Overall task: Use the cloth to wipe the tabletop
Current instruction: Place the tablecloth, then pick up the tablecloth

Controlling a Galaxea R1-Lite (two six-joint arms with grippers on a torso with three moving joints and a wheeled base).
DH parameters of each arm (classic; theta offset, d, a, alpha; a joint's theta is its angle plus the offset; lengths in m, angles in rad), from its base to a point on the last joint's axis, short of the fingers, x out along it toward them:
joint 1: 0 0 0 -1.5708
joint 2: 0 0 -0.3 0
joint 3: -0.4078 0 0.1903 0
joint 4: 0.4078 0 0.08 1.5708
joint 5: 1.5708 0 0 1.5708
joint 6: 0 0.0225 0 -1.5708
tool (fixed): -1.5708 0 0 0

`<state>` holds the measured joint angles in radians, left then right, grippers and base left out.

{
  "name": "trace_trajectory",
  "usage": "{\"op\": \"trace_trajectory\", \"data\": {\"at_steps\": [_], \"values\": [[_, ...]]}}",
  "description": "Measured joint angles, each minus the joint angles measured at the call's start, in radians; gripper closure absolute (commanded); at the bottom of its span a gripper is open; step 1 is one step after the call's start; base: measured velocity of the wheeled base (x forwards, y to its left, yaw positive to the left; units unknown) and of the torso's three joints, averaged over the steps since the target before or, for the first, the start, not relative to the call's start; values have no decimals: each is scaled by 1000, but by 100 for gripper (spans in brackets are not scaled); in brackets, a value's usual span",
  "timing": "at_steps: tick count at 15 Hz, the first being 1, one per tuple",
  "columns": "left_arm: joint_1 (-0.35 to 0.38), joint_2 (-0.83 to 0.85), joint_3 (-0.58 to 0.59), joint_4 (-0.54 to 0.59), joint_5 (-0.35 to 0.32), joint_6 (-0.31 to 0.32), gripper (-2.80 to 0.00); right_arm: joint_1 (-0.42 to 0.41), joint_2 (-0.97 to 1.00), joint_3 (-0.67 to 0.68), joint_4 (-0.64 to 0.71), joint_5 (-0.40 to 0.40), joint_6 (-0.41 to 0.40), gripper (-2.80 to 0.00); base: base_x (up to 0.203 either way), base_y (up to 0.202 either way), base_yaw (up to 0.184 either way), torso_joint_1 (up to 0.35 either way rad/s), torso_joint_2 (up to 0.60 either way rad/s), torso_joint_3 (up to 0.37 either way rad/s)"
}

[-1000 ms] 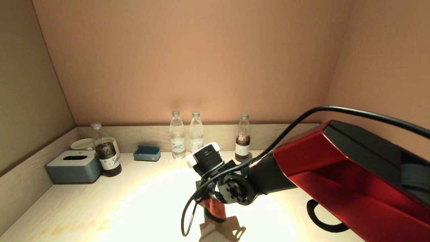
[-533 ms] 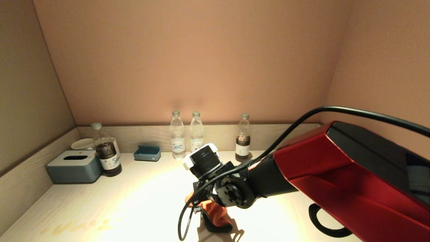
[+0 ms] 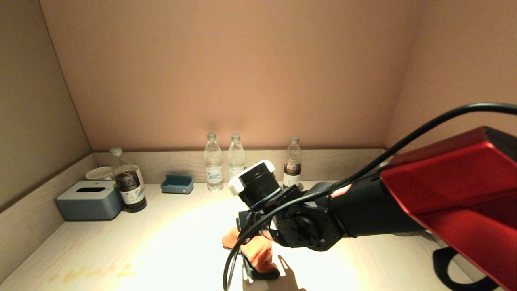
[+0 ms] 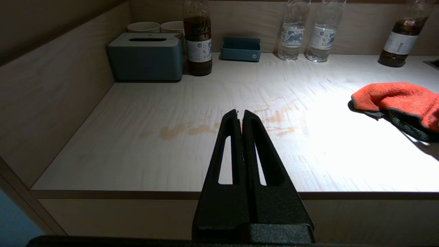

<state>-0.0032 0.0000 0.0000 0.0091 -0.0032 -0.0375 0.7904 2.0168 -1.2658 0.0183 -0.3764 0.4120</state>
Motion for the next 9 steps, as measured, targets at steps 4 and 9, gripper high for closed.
{"op": "trace_trajectory", "data": {"at_steps": [4,9], "values": [[0,0,0,0,0,-1,0,-38,-94,49,-2,-18,-12,-280,0,0,0,0,0,0],[0,0,0,0,0,0,0,-175,-216,116,-9,-18,-53,-280,0,0,0,0,0,0]]}}
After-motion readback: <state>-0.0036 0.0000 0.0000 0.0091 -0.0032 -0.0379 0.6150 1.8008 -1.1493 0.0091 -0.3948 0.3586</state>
